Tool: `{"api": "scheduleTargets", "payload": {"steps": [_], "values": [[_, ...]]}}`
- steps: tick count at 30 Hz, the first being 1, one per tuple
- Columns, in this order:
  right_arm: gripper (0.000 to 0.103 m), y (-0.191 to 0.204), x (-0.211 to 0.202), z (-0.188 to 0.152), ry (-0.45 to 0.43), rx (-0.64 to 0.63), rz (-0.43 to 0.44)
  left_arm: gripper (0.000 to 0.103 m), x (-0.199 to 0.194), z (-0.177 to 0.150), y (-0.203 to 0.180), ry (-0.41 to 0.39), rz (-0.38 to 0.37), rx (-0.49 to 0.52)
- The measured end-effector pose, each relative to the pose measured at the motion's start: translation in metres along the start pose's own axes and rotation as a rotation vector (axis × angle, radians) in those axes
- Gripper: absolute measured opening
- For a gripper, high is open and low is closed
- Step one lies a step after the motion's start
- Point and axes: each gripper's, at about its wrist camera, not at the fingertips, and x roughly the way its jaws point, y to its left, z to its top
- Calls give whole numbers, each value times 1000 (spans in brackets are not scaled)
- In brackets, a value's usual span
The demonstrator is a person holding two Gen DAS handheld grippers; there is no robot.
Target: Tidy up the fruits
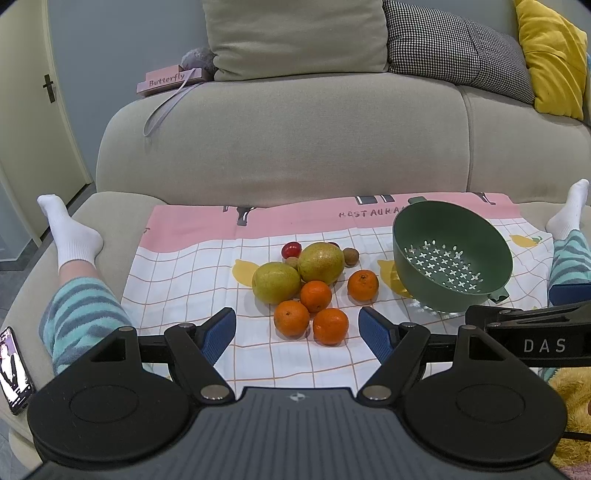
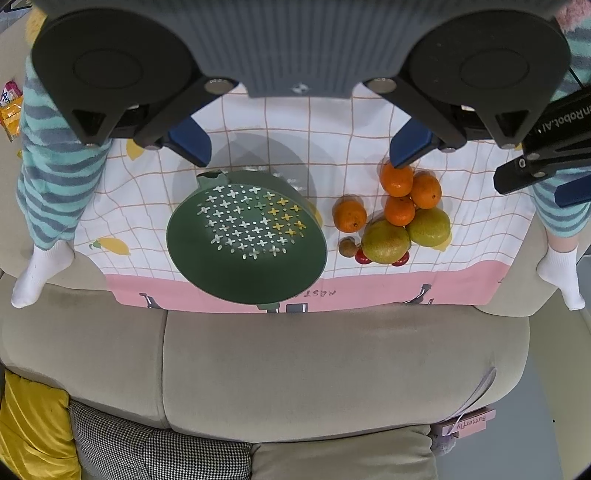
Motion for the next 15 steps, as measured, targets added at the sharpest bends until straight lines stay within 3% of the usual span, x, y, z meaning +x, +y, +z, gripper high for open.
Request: {"api": "scheduleTargets", "payload": {"steps": [15], "values": [[99, -2, 0, 1, 1, 3, 0, 89, -1, -1, -3, 2, -7, -1]]}}
